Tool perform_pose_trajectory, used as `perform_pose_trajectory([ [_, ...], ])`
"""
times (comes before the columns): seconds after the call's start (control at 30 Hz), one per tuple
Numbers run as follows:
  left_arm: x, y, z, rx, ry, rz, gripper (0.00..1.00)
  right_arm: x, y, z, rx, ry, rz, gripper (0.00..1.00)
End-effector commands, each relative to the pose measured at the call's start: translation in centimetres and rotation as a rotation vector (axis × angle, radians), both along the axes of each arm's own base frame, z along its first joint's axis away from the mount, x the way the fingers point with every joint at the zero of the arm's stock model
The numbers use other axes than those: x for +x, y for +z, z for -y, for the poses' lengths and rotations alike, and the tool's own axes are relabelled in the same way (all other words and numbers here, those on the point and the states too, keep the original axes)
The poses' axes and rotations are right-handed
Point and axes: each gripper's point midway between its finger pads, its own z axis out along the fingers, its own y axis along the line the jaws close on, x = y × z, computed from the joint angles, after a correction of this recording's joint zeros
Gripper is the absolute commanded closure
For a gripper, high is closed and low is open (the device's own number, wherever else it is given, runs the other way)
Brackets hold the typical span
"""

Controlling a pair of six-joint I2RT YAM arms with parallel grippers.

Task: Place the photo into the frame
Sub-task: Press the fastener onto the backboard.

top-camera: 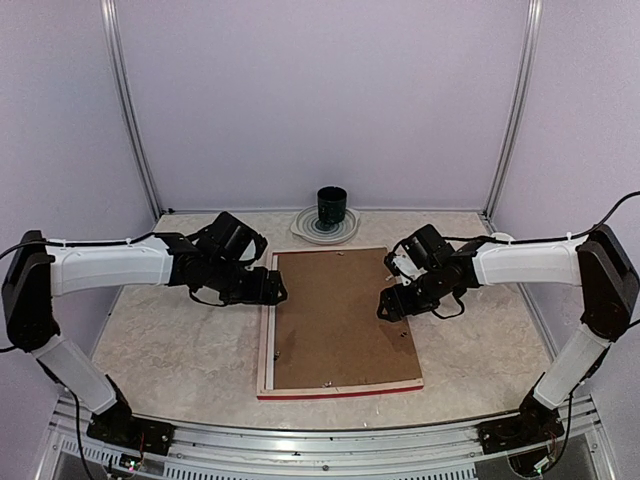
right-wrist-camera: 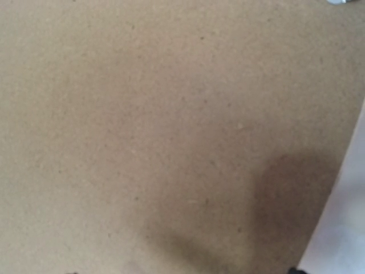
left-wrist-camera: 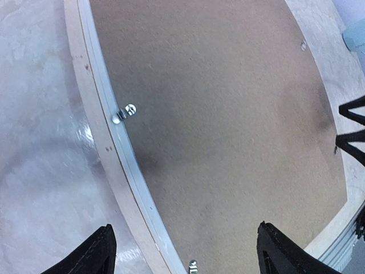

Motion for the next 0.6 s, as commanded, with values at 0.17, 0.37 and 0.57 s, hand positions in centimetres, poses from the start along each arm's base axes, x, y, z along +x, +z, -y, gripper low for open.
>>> perform_pose_trajectory([
  [0.17,8.1,0.4,1.6,0.098,-0.052,0.146,0.17,0.4,0.0,0.2,0.002,-0.04,0.002,0.22],
  [0.37,10.0,-2.7,2.7,0.182,-0.102,0.123,0.18,0.1,0.1,0.4,0.006,-0.046,0.0,0.22],
  [0.57,10.7,-4.7,2.4,0.246,-0.114,0.108,0.2,0.0,0.1,0.5,0.007,-0.047,-0.002,0.22],
])
